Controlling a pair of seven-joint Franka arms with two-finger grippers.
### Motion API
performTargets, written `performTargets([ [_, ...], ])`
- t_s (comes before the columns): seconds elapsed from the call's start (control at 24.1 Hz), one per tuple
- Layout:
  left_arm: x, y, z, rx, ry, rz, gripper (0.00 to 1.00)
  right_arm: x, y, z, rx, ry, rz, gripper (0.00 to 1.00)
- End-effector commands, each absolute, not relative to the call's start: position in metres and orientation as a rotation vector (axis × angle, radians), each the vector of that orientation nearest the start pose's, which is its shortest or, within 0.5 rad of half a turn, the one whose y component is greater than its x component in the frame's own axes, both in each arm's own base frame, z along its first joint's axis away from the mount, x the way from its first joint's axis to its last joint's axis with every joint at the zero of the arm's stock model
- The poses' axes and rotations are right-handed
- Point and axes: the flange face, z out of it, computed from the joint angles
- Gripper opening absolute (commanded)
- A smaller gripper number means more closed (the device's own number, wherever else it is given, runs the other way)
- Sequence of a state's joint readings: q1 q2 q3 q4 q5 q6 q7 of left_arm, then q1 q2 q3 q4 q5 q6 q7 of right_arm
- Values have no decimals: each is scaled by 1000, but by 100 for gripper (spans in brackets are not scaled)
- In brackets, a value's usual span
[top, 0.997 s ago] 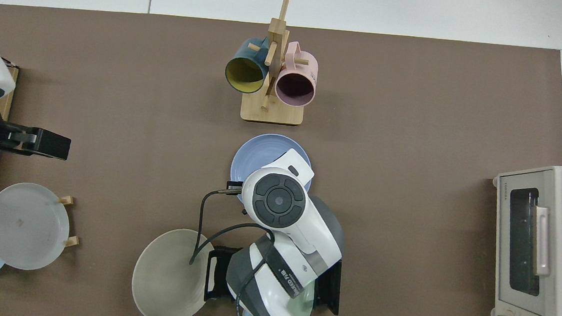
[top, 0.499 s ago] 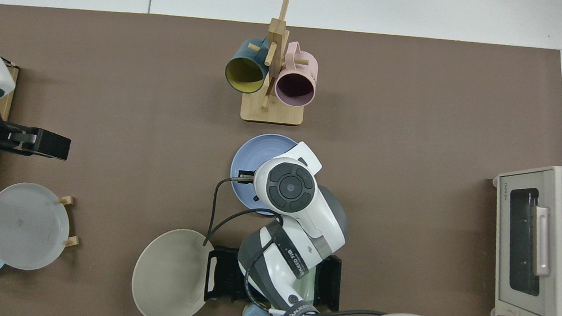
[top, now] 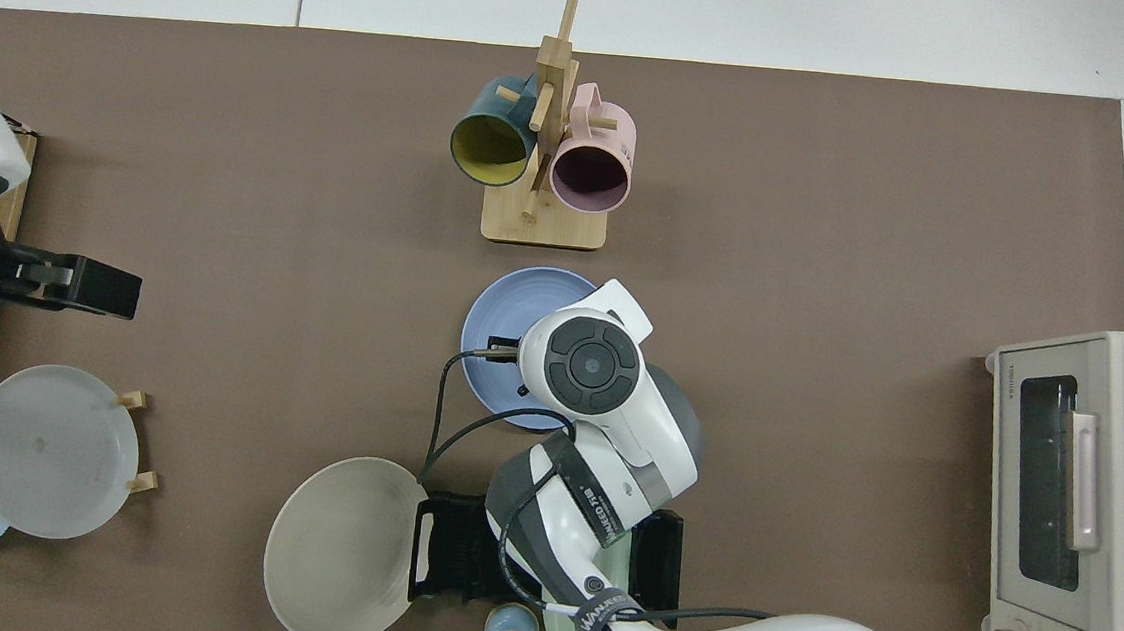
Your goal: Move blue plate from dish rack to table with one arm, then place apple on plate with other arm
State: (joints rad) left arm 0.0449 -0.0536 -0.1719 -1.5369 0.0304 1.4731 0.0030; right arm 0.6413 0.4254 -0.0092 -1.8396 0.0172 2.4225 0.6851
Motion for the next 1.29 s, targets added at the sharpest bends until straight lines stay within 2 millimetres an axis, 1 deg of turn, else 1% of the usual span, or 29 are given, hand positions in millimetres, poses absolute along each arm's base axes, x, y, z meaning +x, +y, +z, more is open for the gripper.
performTargets([
  [0.0, 520, -63, 667, -3098, 187, 19, 100, 535, 386, 316, -3010, 91, -198, 99],
  [0.08, 520, -63, 667, -3098, 187, 19, 100, 536, 387, 321, -3007, 95, -201, 100],
  [0.12, 520, -63, 667, -3098, 187, 19, 100, 538, 386, 327, -3003, 100, -208, 100],
  [0.21, 520, -63, 667, -3098, 187, 19, 100, 545, 372, 347, -3001, 137, -218, 100],
  [0.25, 521, -63, 666, -3098, 187, 22, 100, 547, 364, 362, -3002, 155, -217, 100],
  [0.29, 520, -63, 667, -3098, 187, 19, 100, 550, 352, 374, -3011, 177, -203, 100],
  [0.33, 520, -63, 667, -3098, 187, 19, 100, 554, 336, 392, -3013, 202, -201, 100],
  [0.37, 520, -63, 667, -3098, 187, 19, 100, 559, 316, 414, -3011, 239, -206, 100],
  [0.42, 520, -63, 667, -3098, 187, 19, 100, 563, 295, 431, -3014, 274, -205, 100],
  [0.5, 520, -63, 667, -3098, 187, 19, 100, 567, 256, 459, -3031, 265, -192, 100],
  [0.58, 520, -63, 667, -3098, 185, 19, 100, 568, 227, 475, -3058, 197, -164, 100],
  [0.66, 520, -63, 667, -3098, 187, 19, 100, 569, 191, 493, -3082, 165, -147, 100],
  [0.79, 520, -63, 667, -3098, 187, 19, 100, 566, 133, 522, -3102, 112, -124, 100],
  [0.83, 520, -63, 667, -3098, 187, 19, 100, 562, 110, 533, -3111, 73, -103, 100],
  [0.87, 521, -63, 666, -3098, 187, 22, 100, 557, 94, 544, -3115, 23, -88, 100],
  [1.0, 520, -63, 667, -3098, 187, 19, 100, 548, 44, 560, -3117, -70, -17, 100],
  [1.04, 521, -63, 666, -3098, 187, 22, 100, 546, 29, 562, -3115, -103, 0, 100],
  [1.08, 520, -63, 667, -3098, 187, 19, 100, 545, 18, 562, -3113, -124, 7, 100],
  [1.16, 520, -64, 667, -3100, 193, 20, 100, 545, 3, 563, -3114, -118, 8, 100],
  [1.2, 520, -68, 666, -3098, 197, 22, 100, 543, -2, 564, -3115, -104, 10, 100],
  [1.25, 519, -68, 667, -3097, 199, 31, 100, 542, -2, 564, -3114, -104, 15, 100],
])
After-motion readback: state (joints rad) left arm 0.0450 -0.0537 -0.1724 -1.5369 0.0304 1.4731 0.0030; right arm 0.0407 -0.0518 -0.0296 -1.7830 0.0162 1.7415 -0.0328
